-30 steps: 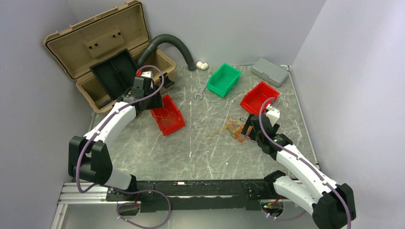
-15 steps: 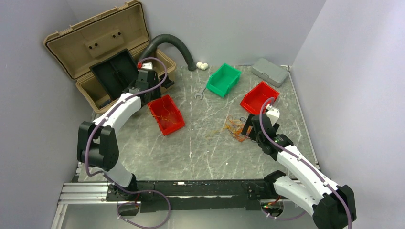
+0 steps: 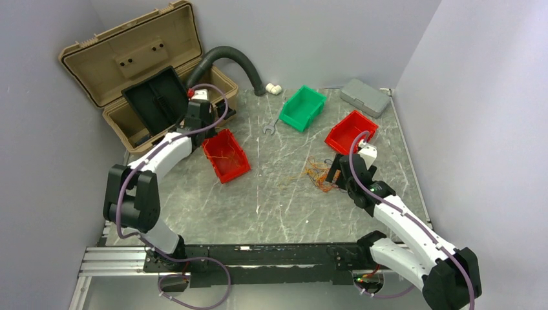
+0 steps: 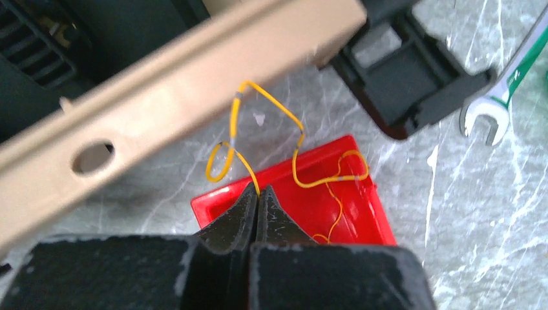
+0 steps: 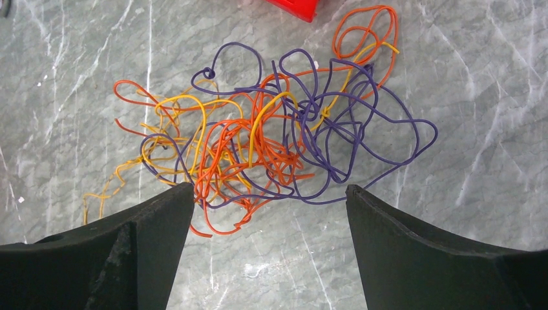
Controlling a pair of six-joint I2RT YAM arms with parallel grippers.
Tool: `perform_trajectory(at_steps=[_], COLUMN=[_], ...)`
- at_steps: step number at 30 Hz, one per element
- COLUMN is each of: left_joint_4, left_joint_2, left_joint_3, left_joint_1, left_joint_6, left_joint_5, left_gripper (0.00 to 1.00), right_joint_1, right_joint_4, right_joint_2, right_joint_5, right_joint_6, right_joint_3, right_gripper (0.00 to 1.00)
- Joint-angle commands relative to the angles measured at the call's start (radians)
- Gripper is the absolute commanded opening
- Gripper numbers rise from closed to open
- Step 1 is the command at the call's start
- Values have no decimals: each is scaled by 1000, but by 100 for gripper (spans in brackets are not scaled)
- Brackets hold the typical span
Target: Untangle the cables
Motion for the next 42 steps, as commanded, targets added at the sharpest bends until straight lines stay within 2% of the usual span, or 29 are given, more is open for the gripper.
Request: perform_trajectory(at_steps=[1,6,11,22,29,32,37,42], left_joint_4=[152,190,152,-112,-218,-246,-282,-342], left_joint_2=[-102,-126,-67,251,346,310,204,143], left_joint_3=[-123,-222,-225,39,164,173,148,155], left_joint_1=[-27,-72,-101,-111,-104,-104,-103,-103], left_joint_6=[-25,-47,-56,-2,27,40,45,49], left_joint_5=[30,-13,-3,45,72,93,74,87], left_gripper=[0,0,0,0,0,5,25,38], right_joint_1=[-4,-3,-3,-3,-5,-8,-29,-49], right_joint_4=[38,47,59,33,8,-16,-40,-37], right_joint_2=[21,47,53,17,-13,-5,45,83], right_joint_5=[-7,-13,-31,-15,-4,-7,-28,-51], right_joint_6=[-26,-32,-19,-23,-26,-22,-26,-27], right_joint_3=[29,45,38,34,26,31,50,60], right_gripper=[89,88,88,88,88,88,89,89])
